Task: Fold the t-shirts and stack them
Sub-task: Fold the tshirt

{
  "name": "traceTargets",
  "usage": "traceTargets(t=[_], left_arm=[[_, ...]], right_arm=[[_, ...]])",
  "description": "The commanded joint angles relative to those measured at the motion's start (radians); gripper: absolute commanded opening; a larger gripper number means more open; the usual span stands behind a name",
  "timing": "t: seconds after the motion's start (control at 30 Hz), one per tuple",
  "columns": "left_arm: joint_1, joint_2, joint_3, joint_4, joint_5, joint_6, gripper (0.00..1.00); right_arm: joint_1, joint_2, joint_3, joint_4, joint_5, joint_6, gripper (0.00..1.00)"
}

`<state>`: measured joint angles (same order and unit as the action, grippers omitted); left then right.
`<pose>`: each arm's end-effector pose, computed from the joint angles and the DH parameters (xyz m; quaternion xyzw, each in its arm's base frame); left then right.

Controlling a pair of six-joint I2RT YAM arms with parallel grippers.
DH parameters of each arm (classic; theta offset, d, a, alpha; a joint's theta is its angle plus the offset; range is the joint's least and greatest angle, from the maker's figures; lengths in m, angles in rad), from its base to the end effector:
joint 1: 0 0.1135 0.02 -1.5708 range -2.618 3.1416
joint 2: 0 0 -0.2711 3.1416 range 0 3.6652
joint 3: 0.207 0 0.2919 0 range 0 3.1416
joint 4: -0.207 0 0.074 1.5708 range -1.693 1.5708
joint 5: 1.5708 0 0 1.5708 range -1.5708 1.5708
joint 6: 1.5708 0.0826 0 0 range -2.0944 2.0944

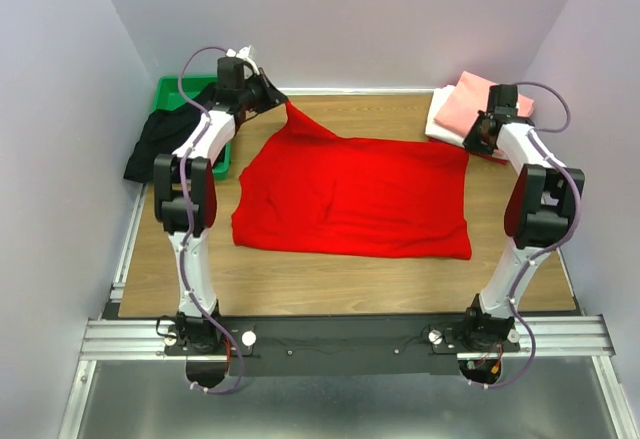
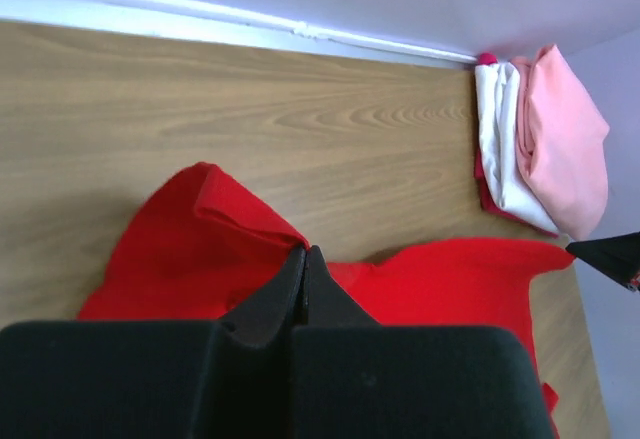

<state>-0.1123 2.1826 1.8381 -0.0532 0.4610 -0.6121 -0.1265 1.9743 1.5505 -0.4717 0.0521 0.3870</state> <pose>0.5934 -0.1039 0.2381 -0.0780 0.8169 -0.3689 0.4365 0.5047 -0.0685 0.1779 0.2479 0.9101 0.0186 0.3315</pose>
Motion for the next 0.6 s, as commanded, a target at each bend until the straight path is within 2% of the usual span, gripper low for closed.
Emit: traceTargets(t=[0.0, 0.07, 0.57], left_arm=[[0.01, -0.209, -0.178, 0.012, -0.079, 0.018, 0.0], [0.01, -0.295, -0.294, 0.024, -0.093, -0.006, 0.0], [0.01, -0.739, -0.779, 0.01, -0.142, -0.083, 0.0]], right_arm=[[0.001, -0.106, -0.078, 0.005, -0.032, -0.031, 0.0], [0.007, -0.147, -0.121, 0.008, -0.035, -0.031, 0.0], [0.024, -0.377, -0.392, 0.018, -0.001, -0.017, 0.0]])
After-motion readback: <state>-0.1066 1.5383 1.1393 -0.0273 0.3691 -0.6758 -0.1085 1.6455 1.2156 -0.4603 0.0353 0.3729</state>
